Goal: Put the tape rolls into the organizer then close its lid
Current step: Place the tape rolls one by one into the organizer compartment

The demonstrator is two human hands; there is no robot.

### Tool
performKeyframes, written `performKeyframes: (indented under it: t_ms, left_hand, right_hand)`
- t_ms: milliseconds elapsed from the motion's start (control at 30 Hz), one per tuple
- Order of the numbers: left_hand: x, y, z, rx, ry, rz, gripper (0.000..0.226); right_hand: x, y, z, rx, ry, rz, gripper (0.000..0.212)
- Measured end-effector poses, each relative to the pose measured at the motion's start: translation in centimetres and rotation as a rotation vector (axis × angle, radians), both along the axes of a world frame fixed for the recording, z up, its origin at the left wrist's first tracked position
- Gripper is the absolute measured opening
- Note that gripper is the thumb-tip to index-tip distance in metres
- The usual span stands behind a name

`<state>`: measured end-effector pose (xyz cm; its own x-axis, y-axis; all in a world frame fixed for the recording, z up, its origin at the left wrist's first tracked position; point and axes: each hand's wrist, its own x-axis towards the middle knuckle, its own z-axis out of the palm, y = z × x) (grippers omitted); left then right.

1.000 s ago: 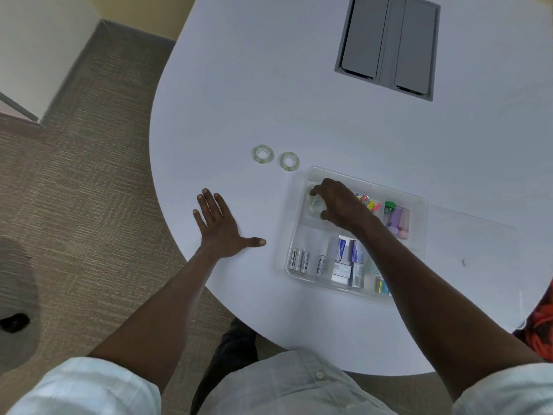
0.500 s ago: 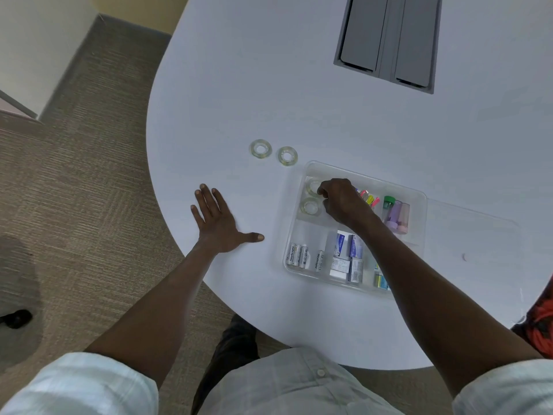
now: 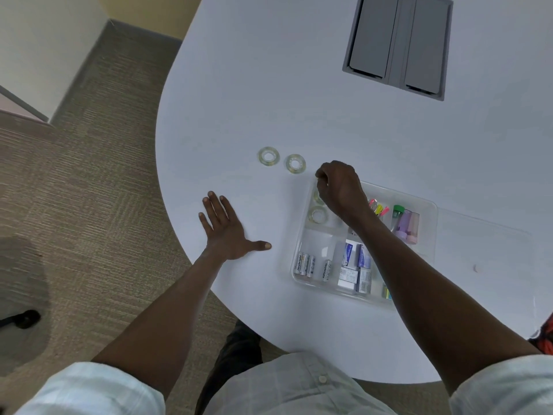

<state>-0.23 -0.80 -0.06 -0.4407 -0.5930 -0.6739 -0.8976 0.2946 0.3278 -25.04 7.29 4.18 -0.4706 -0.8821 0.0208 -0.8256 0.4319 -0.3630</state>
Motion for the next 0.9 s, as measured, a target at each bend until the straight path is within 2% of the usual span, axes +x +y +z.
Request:
performKeyframes:
  t_ms: [133,333,500,667,900]
  left_hand:
    - [0.1,0.0,-0.1,-0.012,0.019,-0.004,0.165]
    - [0.2,-0.2,-0.4,-0.003,0.014,-0.031,0.164]
    - [0.1,-0.2,-0.5,-0.004,0.006,-0.031,0.163]
    - [0.2,-0.2,-0.6,-0.017,0.014,-0.031,0.161]
    - [0.2,-0.2,-0.4,-0.010,0.012,-0.026,0.161]
  right_hand:
    - [0.3,-2.5,0.0,-0.019,0.003,0.037,0.014]
    - [1.0,-6.2,-1.1,0.267,0.047,0.138,0.028]
    - [1.4,-7.6,-2.1,0.352,0.120,0.106,0.027]
    - [1.1,-7.6,-3.1,0.286,0.082,0.075,0.025]
    - [1.2,-6.8,-1.3,0.074,-0.066,-0.009,0.046]
